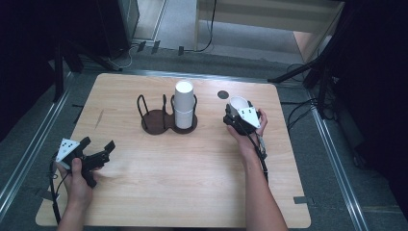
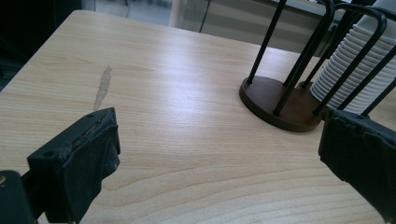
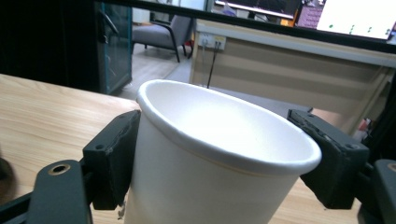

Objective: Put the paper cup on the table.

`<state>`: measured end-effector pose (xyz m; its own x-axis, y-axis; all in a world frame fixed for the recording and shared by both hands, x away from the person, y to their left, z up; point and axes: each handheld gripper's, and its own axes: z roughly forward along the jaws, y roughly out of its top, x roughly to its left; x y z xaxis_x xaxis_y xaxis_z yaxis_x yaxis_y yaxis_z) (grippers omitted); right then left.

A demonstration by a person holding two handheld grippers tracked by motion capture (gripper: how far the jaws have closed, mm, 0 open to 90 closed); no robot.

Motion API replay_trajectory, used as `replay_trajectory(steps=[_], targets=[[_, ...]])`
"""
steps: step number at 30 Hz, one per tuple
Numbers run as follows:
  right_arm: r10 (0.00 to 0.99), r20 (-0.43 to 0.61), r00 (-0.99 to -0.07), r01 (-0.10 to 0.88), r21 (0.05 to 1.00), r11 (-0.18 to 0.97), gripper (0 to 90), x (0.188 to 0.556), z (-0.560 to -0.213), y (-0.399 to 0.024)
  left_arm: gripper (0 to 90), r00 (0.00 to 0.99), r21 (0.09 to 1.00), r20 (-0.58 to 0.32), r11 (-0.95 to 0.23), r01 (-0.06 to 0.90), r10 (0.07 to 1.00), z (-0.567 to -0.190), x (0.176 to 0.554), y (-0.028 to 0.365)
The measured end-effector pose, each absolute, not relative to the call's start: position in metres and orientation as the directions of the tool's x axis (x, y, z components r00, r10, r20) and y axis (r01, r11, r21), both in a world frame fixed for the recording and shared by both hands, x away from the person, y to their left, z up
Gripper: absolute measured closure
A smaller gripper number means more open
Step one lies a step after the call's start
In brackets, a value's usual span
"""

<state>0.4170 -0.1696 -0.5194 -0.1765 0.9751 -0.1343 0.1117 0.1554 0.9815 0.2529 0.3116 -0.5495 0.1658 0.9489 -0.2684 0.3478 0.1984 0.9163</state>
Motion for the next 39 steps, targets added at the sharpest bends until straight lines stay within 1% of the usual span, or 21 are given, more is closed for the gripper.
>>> replay_trajectory(steps=[7, 14, 22, 28, 39], targets=[[0.974, -0.182, -0.133, 0.146, 0.969, 0.201, 20.8, 0.429, -0.531, -0.175, 0.0, 0.167, 0.916, -0.27, 0.199, 0.348, 0.948, -0.55, 0.253, 0.311], [0.97, -0.198, -0.144, 0.17, 0.96, 0.221, 20.7, 0.433, -0.539, -0.174, 0.0, 0.175, 0.916, -0.272, 0.199, 0.348, 0.946, -0.55, 0.253, 0.311], [0.97, -0.192, -0.146, 0.18, 0.959, 0.217, 19.2, 0.433, -0.54, -0.176, 0.0, 0.18, 0.915, -0.272, 0.196, 0.352, 0.946, -0.55, 0.254, 0.311], [0.973, -0.17, -0.153, 0.204, 0.958, 0.2, 17.6, 0.431, -0.538, -0.179, 0.0, 0.181, 0.915, -0.273, 0.196, 0.353, 0.945, -0.55, 0.254, 0.311], [0.97, -0.171, -0.172, 0.216, 0.954, 0.207, 16.8, 0.427, -0.538, -0.182, 0.0, 0.178, 0.913, -0.274, 0.198, 0.356, 0.945, -0.55, 0.254, 0.311]])
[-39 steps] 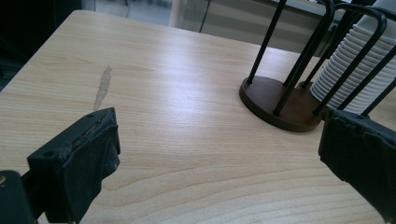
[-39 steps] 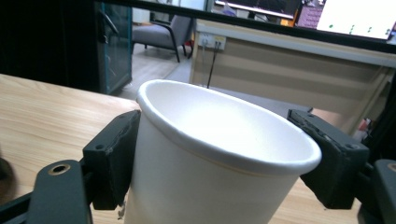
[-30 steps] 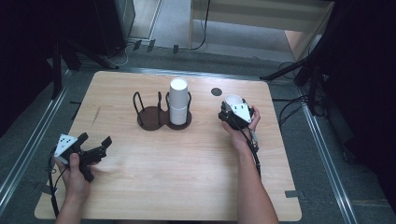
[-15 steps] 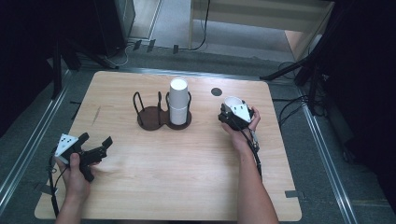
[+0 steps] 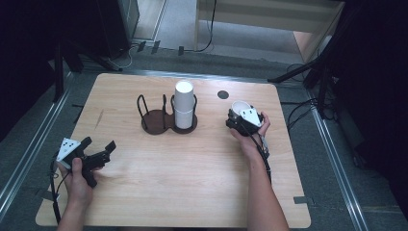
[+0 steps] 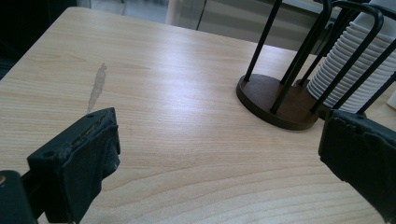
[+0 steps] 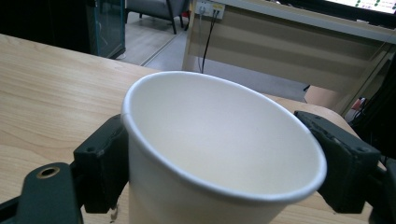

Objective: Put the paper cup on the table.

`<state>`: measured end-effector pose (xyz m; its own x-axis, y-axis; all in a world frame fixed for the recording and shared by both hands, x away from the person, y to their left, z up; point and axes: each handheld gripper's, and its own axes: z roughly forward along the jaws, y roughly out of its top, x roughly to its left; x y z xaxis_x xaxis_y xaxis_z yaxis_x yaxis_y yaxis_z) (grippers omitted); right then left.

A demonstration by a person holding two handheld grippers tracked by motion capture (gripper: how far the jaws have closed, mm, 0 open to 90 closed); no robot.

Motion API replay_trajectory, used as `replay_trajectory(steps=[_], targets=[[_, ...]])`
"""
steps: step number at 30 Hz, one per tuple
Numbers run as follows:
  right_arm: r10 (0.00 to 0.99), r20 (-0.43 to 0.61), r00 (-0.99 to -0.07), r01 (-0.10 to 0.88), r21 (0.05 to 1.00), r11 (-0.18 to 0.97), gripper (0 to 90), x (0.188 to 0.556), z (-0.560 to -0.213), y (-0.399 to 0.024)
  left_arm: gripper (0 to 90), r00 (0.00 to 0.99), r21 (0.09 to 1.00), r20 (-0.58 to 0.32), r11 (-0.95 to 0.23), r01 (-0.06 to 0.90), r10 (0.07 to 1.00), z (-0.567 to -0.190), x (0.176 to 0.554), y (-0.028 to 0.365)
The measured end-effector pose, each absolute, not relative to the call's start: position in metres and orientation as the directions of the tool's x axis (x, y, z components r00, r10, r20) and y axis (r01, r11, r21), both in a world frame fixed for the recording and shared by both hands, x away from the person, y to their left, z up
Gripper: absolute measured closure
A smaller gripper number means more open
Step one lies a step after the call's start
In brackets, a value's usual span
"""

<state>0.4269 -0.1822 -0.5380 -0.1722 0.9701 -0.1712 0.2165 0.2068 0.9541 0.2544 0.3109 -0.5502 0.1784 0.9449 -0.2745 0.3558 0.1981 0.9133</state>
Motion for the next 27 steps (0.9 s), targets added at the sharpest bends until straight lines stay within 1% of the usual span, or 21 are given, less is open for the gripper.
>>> replay_trajectory(steps=[13, 17, 23, 27], targets=[[0.968, -0.171, -0.183, 0.234, 0.949, 0.212, 16.5, 0.426, -0.5394, -0.1809, 0.0, 0.178, 0.913, -0.278, 0.201, 0.356, 0.944, -0.5502, 0.2545, 0.3114], [0.966, -0.161, -0.201, 0.24, 0.948, 0.208, 10.9, 0.4254, -0.539, -0.1813, 0.0, 0.179, 0.913, -0.277, 0.201, 0.354, 0.944, -0.5503, 0.2546, 0.3112], [0.967, -0.108, -0.232, 0.251, 0.953, 0.167, 0.1, 0.4238, -0.5352, -0.1831, 0.0, 0.179, 0.912, -0.28, 0.204, 0.355, 0.943, -0.5503, 0.2547, 0.3116], [0.965, -0.087, -0.246, 0.25, 0.957, 0.15, 0.0, 0.4205, -0.5313, -0.1849, 0.0, 0.179, 0.913, -0.28, 0.203, 0.355, 0.943, -0.5503, 0.2545, 0.3116]])
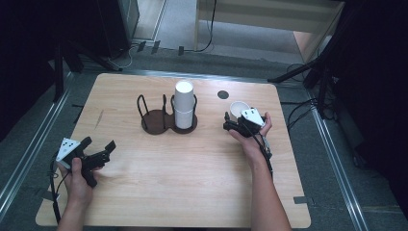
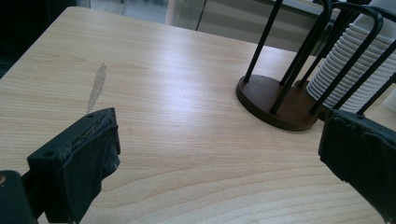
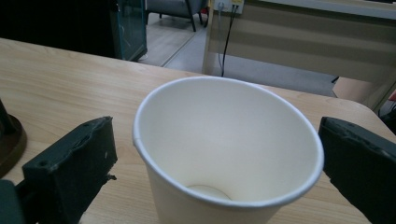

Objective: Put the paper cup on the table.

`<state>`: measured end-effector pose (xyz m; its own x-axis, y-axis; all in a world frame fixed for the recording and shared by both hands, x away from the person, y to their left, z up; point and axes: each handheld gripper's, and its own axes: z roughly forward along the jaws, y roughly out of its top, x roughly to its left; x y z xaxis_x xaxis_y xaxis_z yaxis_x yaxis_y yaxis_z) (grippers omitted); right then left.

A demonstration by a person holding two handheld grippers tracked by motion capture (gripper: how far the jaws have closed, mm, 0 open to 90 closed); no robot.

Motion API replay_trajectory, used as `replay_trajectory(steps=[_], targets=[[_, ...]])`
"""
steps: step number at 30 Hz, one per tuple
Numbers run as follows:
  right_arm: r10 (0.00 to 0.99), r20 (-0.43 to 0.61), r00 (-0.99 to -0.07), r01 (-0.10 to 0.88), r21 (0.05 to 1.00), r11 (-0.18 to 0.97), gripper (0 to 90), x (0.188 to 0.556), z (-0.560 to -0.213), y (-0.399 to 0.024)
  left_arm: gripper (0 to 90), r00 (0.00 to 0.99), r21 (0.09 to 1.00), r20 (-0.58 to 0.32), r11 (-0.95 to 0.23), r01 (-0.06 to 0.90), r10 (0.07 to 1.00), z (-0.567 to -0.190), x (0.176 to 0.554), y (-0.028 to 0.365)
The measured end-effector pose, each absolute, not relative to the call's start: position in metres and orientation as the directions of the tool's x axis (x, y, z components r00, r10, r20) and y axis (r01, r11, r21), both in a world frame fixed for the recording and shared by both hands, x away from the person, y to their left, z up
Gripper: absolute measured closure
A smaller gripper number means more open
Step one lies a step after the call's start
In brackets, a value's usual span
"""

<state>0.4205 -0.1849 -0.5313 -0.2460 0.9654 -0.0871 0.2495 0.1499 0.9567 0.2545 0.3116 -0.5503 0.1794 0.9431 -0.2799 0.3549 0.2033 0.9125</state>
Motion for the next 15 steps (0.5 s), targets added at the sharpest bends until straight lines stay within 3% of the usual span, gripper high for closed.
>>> replay_trajectory(steps=[15], targets=[[0.957, -0.068, -0.281, 0.192, 0.973, 0.126, 0.0, 0.396, -0.511, -0.19, 0.0, 0.179, 0.913, -0.282, 0.206, 0.353, 0.942, -0.551, 0.254, 0.311]])
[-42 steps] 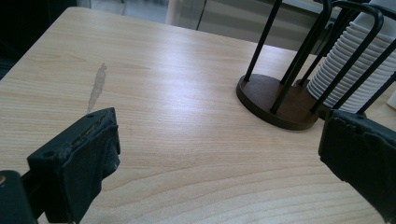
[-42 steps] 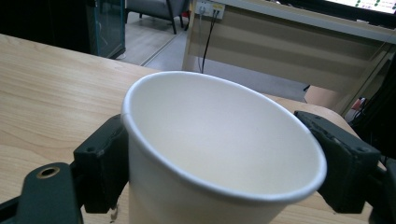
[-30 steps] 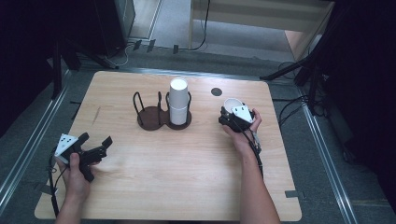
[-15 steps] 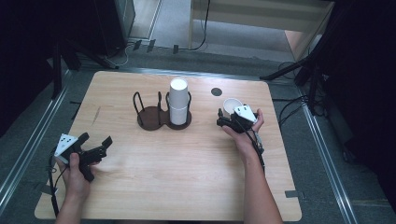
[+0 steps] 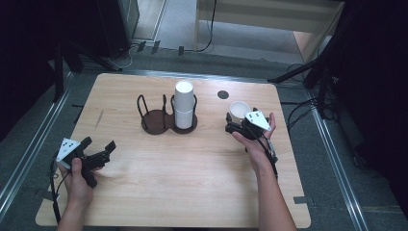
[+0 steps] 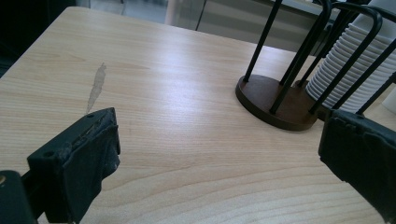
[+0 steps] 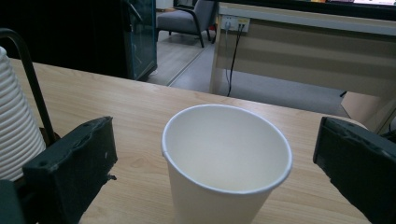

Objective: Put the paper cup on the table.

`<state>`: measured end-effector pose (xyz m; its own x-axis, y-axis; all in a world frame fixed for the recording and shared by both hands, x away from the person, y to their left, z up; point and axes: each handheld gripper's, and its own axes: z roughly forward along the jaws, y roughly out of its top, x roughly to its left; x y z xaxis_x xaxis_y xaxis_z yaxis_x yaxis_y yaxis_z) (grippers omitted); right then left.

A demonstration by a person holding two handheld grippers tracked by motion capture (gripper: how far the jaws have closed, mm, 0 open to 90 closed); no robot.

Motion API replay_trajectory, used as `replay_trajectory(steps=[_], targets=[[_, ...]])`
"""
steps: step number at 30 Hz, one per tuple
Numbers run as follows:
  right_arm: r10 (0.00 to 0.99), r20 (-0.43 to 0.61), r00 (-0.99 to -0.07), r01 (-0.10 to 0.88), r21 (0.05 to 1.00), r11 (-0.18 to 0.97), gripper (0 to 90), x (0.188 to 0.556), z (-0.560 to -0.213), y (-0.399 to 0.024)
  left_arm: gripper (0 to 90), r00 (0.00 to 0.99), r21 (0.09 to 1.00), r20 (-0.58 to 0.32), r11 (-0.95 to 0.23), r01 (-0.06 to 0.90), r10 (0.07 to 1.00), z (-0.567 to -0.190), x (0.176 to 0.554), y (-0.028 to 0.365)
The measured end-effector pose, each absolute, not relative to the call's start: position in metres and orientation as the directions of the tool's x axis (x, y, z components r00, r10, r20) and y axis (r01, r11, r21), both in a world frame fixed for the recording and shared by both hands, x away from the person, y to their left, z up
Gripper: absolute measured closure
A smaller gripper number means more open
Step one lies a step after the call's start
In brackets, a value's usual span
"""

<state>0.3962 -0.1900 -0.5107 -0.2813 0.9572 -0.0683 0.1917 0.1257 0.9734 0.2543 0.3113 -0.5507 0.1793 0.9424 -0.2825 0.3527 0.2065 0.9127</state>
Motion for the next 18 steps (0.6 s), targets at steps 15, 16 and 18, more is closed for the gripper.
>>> replay_trajectory(steps=[15, 16, 18], targets=[[0.957, -0.051, -0.285, 0.157, 0.983, 0.099, 0.0, 0.366, -0.494, -0.211, 0.0, 0.179, 0.911, -0.287, 0.211, 0.353, 0.941, -0.551, 0.254, 0.311], [0.957, -0.052, -0.284, 0.154, 0.983, 0.099, 0.0, 0.364, -0.493, -0.213, 0.0, 0.177, 0.912, -0.289, 0.214, 0.351, 0.941, -0.551, 0.254, 0.311], [0.957, -0.044, -0.288, 0.153, 0.984, 0.091, 0.0, 0.36, -0.492, -0.216, 0.0, 0.18, 0.912, -0.287, 0.21, 0.353, 0.941, -0.551, 0.254, 0.311]])
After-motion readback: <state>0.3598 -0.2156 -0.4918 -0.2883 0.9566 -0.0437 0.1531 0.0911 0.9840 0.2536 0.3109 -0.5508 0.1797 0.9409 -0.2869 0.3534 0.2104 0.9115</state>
